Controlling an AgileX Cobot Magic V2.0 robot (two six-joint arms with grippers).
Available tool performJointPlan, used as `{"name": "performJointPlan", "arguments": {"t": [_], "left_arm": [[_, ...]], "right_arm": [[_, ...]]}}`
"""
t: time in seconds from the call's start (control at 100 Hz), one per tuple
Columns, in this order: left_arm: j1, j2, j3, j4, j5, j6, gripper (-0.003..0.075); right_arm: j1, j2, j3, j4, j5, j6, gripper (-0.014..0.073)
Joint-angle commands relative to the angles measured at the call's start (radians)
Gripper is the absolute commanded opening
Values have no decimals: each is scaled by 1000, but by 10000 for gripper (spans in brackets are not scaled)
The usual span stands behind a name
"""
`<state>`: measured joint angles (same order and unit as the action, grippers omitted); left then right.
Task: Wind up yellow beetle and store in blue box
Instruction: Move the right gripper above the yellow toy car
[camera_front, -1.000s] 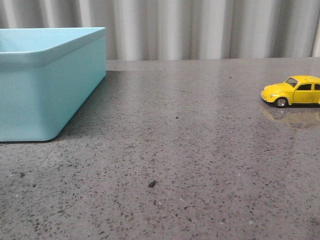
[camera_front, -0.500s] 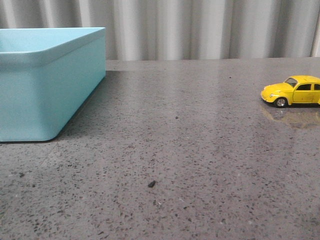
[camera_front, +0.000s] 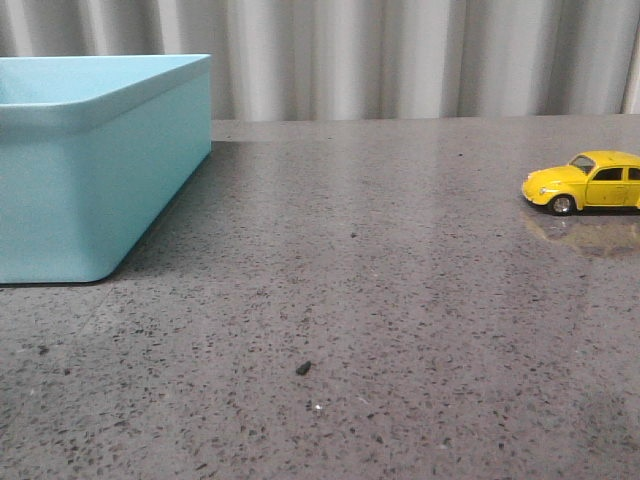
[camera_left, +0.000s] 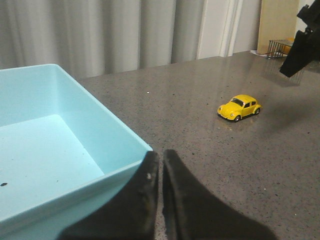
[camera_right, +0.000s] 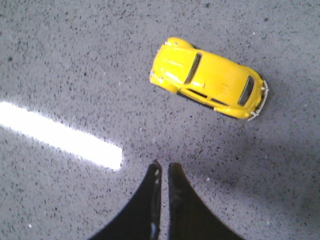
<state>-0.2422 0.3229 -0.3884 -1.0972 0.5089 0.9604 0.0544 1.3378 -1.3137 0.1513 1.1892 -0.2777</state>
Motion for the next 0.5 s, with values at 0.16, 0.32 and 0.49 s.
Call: {"name": "performJointPlan", "arguments": {"t": [0.16,0.32,0.49], "left_arm": [[-11,18,-34,-41,-146,-109,-21],[0,32,-35,-40,-235,-131,-21],[20,121,-36,-15,-268,-162,-21]], "right_arm": [[-7,46,-77,17,-24,25,-61],[-7,86,-77,17,-30,42,-61],[-7,121,-79,17,-35,53,-61]]}}
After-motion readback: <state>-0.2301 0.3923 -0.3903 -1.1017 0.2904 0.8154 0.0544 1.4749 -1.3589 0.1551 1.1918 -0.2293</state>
